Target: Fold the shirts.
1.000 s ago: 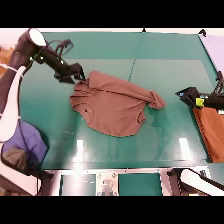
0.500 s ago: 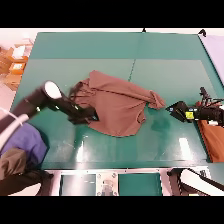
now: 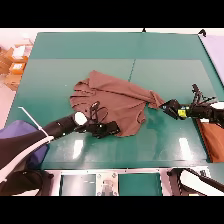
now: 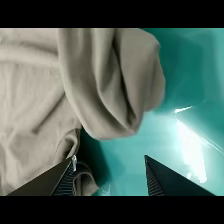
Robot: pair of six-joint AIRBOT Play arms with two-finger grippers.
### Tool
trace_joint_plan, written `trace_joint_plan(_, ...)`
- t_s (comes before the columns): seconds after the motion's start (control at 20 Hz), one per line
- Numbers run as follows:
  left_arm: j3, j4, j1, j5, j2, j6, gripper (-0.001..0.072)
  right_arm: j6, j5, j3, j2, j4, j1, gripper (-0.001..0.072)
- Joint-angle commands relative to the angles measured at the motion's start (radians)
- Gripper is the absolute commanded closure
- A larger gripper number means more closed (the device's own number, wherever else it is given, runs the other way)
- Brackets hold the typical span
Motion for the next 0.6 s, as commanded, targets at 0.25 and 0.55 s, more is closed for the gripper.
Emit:
trace_joint_plan(0.25, -0.008, -0.026, -0.003, 0.118, -0.021, 0.034, 0.0679, 0.002, -0.185, 0.000, -0.011, 0.004, 0.114, 0.0226)
trace_joint_plan(0.55, -0.008, -0.013, 0.000, 0.063, -0.018, 0.061, 0.0680, 0.003, -0.291, 0.032, -0.112, 0.002, 0.168, 0.0585)
